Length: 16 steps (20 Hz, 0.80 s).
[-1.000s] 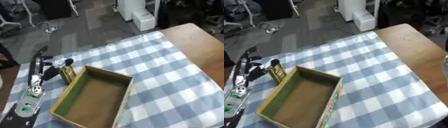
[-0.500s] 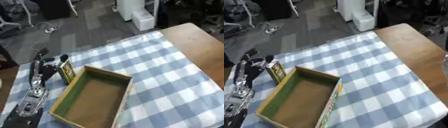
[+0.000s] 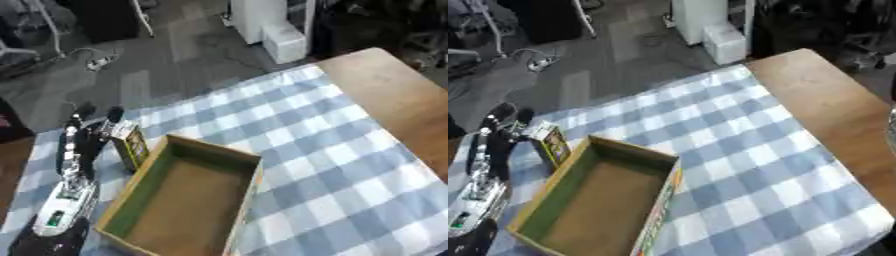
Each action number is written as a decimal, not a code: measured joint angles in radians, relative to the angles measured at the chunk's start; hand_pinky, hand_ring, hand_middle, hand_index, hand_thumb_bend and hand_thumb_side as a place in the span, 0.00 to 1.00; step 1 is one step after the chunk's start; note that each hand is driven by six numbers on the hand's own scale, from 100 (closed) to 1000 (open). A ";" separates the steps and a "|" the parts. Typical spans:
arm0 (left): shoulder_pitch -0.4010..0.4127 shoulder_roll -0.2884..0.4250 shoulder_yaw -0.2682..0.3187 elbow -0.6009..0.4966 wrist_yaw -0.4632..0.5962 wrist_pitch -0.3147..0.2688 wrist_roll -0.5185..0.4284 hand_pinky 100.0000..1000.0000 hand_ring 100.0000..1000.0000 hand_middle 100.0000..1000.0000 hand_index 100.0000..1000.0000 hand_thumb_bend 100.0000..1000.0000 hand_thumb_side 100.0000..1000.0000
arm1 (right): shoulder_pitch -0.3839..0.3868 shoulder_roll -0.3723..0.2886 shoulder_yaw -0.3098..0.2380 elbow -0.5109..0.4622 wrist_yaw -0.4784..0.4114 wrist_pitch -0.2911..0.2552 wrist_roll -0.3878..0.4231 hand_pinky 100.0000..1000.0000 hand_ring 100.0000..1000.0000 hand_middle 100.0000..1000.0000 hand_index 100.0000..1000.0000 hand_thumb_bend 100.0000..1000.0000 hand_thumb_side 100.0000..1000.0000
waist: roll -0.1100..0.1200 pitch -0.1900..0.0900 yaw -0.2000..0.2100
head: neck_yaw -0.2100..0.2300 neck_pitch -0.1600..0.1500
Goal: Pick up objects on the table and place them in the box.
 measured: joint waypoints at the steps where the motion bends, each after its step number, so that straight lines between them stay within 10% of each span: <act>1: 0.000 0.000 0.000 0.001 0.006 -0.002 0.001 0.49 0.66 0.82 0.90 1.00 0.55 | 0.000 0.000 0.000 0.000 0.000 0.000 0.000 0.38 0.31 0.36 0.44 0.00 1.00 | 0.000 0.000 0.000 | 0.000 0.000; 16: -0.001 -0.009 0.004 0.067 -0.056 -0.004 -0.031 0.55 0.68 0.85 0.94 1.00 0.48 | -0.001 0.000 0.000 0.000 0.001 0.004 -0.004 0.38 0.31 0.36 0.44 0.00 1.00 | 0.001 0.001 -0.006 | -0.002 0.000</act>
